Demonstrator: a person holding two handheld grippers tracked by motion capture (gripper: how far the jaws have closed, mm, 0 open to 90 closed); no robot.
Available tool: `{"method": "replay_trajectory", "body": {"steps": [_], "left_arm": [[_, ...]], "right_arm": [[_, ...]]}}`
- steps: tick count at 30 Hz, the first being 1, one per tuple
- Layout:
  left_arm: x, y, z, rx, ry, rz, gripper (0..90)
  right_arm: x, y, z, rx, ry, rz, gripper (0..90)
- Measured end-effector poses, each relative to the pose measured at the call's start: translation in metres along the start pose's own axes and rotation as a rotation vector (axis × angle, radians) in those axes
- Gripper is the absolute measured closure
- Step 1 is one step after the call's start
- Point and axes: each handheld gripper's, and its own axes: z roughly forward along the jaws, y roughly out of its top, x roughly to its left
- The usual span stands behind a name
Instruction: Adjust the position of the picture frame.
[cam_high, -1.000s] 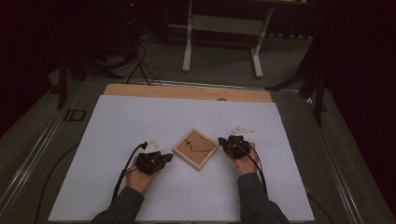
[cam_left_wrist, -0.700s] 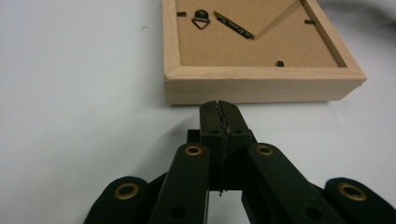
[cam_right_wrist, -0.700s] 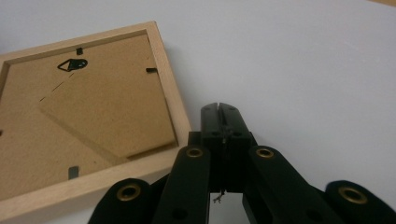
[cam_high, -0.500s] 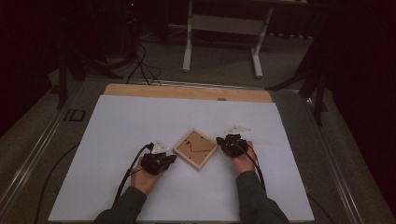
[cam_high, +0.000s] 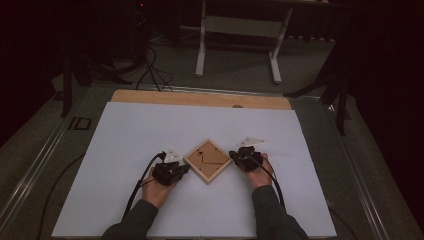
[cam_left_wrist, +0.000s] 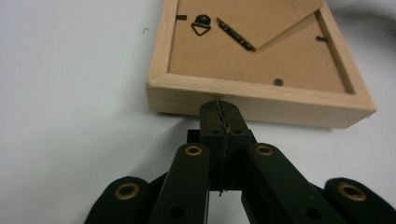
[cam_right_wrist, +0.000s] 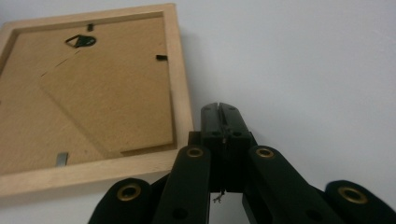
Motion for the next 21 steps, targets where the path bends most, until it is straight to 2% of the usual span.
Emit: {"method": "replay_trajectory", "body": {"steps": [6,21], "left_arm": [[-0.003,0.001,0.001,0.004,-0.002,0.003,89.8],[0.002,0.0,-0.001,0.001,0.017,-0.027,90.0]], "right_arm": [[0.006,-0.003,-0.004,0.005,0.02,-0.014,89.7],[0.02,-0.016,-0.021,0.03,0.083,-0.044,89.8]]}}
